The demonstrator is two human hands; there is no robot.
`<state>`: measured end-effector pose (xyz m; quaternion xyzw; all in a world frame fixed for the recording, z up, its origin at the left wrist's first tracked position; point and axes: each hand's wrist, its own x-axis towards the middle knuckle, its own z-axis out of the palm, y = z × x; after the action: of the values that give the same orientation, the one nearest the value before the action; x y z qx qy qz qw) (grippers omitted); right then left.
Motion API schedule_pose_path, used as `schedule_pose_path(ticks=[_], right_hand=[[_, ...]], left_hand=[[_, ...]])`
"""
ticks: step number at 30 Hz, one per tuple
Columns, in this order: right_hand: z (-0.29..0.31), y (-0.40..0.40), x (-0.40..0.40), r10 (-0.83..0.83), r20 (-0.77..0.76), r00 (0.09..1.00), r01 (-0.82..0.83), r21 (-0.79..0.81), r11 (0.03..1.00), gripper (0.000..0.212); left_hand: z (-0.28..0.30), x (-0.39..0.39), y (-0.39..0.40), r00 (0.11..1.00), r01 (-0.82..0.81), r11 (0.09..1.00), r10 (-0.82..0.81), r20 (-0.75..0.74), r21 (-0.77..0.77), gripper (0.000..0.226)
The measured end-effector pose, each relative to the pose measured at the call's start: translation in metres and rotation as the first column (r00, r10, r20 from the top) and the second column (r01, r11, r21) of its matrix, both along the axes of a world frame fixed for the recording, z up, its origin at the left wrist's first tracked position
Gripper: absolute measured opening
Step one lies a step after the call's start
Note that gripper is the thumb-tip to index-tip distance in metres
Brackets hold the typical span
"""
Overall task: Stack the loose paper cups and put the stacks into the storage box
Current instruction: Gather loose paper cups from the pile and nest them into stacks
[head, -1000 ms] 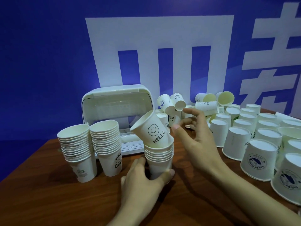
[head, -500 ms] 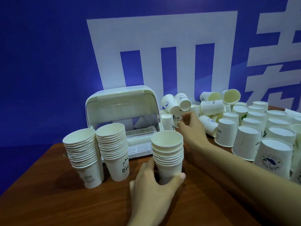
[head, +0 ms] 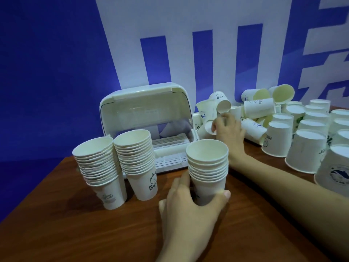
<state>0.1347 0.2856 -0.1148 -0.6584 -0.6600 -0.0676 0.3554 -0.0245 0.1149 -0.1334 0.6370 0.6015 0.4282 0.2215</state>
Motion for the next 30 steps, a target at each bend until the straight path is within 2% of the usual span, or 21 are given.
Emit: schedule_pose_path(ticks=[3, 6, 8, 11, 15, 18, 20, 23, 25, 27, 30], right_hand=[[0.006, -0.03, 0.009, 0.099, -0.138, 0.986, -0.099, 0.002, 0.995, 0.042], [0.006, -0.049, 0.016, 0.078, -0.219, 0.973, -0.079, 0.004, 0.997, 0.06], [0.005, -0.056, 0.019, 0.08, -0.199, 0.977, -0.091, -0.044, 0.995, 0.08], [0.009, -0.061, 0.017, 0.117, -0.222, 0.968, -0.158, -0.18, 0.971, 0.114], [0.015, -0.056, 0.008, 0.059, -0.174, 0.983, -0.107, -0.28, 0.954, 0.11], [0.02, -0.054, 0.011, 0.037, -0.272, 0.961, -0.125, -0.313, 0.942, 0.113], [0.029, -0.061, 0.016, 0.074, -0.414, 0.907, -0.191, -0.25, 0.949, 0.116], [0.049, -0.081, 0.025, 0.187, -0.605, 0.774, -0.252, -0.023, 0.967, 0.096], [0.067, -0.103, 0.027, 0.311, -0.655, 0.689, -0.267, 0.17, 0.949, 0.09], [0.082, -0.127, 0.023, 0.431, -0.658, 0.618, -0.286, 0.323, 0.902, 0.092], [0.086, -0.153, 0.009, 0.561, -0.657, 0.504, -0.389, 0.407, 0.826, 0.093]], left_hand=[[0.002, 0.001, -0.003, 1.0, -0.01, 1.0, 0.01, 0.012, -0.001, 0.057], [0.005, 0.002, -0.005, 1.0, -0.018, 1.0, 0.018, 0.005, 0.002, 0.041], [0.005, 0.002, -0.005, 1.0, -0.014, 1.0, 0.014, 0.009, 0.005, 0.047], [0.003, 0.002, -0.004, 1.0, 0.004, 1.0, -0.004, 0.01, 0.005, 0.075], [0.004, 0.003, -0.004, 1.0, 0.0, 1.0, -0.001, 0.027, 0.007, 0.066], [0.004, 0.002, -0.004, 1.0, -0.019, 1.0, 0.019, 0.014, 0.005, 0.059], [0.005, 0.001, -0.004, 1.0, -0.02, 1.0, 0.02, 0.009, -0.001, 0.054], [0.009, 0.0, -0.006, 1.0, -0.016, 1.0, 0.016, 0.012, -0.016, 0.042], [0.012, 0.001, -0.007, 1.0, -0.017, 1.0, 0.017, 0.0, -0.01, 0.042], [0.014, 0.001, -0.007, 1.0, -0.013, 1.0, 0.013, -0.003, -0.012, 0.043], [0.016, 0.003, -0.009, 0.999, -0.008, 1.0, 0.009, 0.04, -0.027, 0.045]])
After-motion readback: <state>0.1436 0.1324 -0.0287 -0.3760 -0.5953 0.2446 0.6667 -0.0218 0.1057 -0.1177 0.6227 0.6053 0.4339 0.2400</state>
